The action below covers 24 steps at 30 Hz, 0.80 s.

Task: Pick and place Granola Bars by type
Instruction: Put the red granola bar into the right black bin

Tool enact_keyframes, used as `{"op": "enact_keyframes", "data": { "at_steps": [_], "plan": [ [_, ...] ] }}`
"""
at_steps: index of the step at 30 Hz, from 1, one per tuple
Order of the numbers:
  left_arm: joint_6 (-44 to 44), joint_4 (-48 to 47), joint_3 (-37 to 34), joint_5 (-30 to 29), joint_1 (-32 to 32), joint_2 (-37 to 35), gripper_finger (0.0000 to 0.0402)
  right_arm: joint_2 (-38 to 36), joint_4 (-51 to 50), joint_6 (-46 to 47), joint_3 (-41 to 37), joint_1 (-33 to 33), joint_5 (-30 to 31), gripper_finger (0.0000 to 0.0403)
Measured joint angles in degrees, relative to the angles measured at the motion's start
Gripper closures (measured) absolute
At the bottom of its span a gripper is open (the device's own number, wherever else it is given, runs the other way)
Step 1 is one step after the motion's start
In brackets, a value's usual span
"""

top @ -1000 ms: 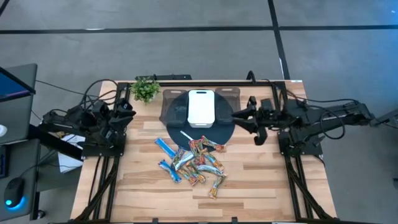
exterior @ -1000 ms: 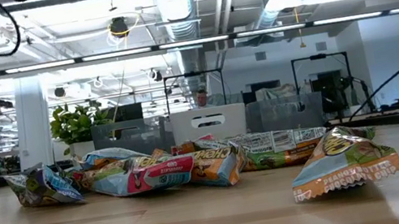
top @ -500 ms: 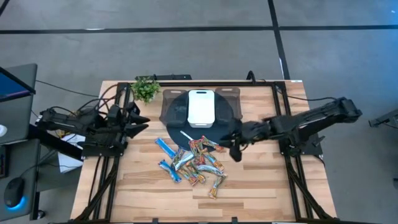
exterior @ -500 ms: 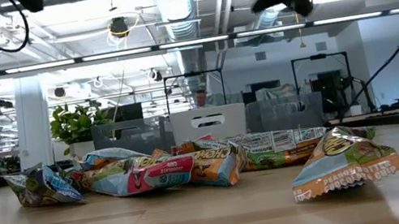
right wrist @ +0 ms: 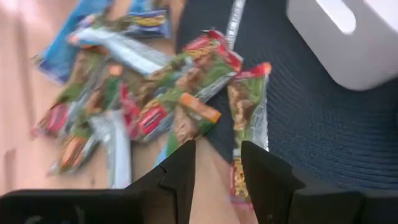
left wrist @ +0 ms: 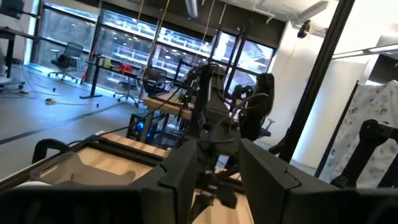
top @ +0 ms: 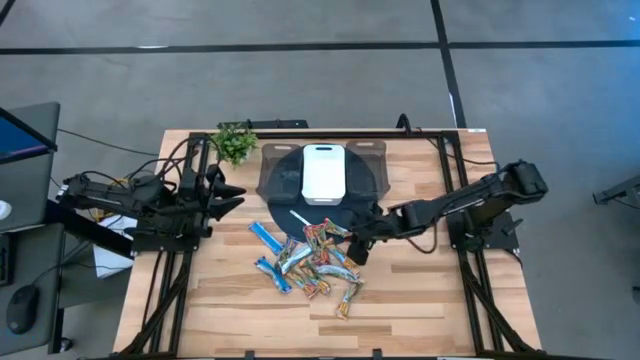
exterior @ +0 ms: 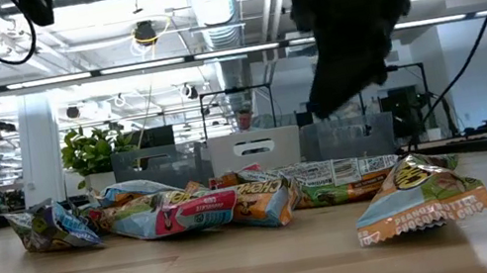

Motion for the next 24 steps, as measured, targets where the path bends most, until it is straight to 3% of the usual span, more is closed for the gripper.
{"op": "enact_keyframes", "data": {
  "at_steps": [3, 15, 24],
  "plan": [
    [-0.93, -0.58, 0.00, -0.03, 0.00, -0.03, 0.0290, 1.32, 1.60, 0.43, 0.02, -0.83, 0.16, 0.0275],
    [-2.63, -5.00, 0.00, -0.20, 0.00, -0.02, 0.0290, 1.47, 2.17, -13.42, 0.00, -1.34, 0.17, 0.0204],
    [-2.59, -6.79, 0.00, -1.48, 0.02, -0.02, 0.0290, 1.53, 2.33, -18.91, 0.00, -1.77, 0.15, 0.0216]
  ]
}}
